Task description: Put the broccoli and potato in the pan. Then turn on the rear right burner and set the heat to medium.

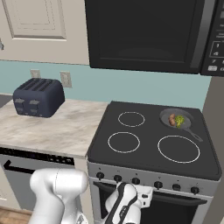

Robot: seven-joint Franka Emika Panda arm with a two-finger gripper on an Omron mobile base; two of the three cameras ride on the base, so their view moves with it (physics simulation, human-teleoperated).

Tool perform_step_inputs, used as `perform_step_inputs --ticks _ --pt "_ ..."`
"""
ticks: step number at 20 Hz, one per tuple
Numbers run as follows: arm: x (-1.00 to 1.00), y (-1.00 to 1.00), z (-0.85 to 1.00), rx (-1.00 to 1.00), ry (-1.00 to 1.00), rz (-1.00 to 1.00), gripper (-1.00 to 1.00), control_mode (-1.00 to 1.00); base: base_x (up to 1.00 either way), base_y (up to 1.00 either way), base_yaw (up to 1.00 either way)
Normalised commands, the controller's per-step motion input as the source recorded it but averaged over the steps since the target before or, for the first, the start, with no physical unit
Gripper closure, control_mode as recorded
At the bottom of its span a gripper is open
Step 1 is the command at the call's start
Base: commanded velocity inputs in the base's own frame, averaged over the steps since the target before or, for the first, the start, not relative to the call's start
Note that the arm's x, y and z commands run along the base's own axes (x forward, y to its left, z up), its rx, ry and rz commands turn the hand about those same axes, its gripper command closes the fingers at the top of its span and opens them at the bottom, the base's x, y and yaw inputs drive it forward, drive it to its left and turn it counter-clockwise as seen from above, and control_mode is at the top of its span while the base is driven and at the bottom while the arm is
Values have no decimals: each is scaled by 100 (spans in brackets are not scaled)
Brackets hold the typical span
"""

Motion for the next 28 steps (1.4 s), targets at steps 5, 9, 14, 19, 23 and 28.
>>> perform_step_inputs --ticks 5,9,14,19,23,28 --pt "14 0 0 0 0 0 -100 -100 0 0 0" --pt "9 -4 0 -1 0 0 -100 -100 0 0 0" --pt "7 -10 -7 -1 0 0 -100 -100 0 0 0" --pt "2 -10 -16 0 0 0 -100 -100 0 0 0" --pt "3 -3 -7 0 0 0 -100 -100 0 0 0" --pt "0 0 -9 0 0 0 -100 -100 0 0 0"
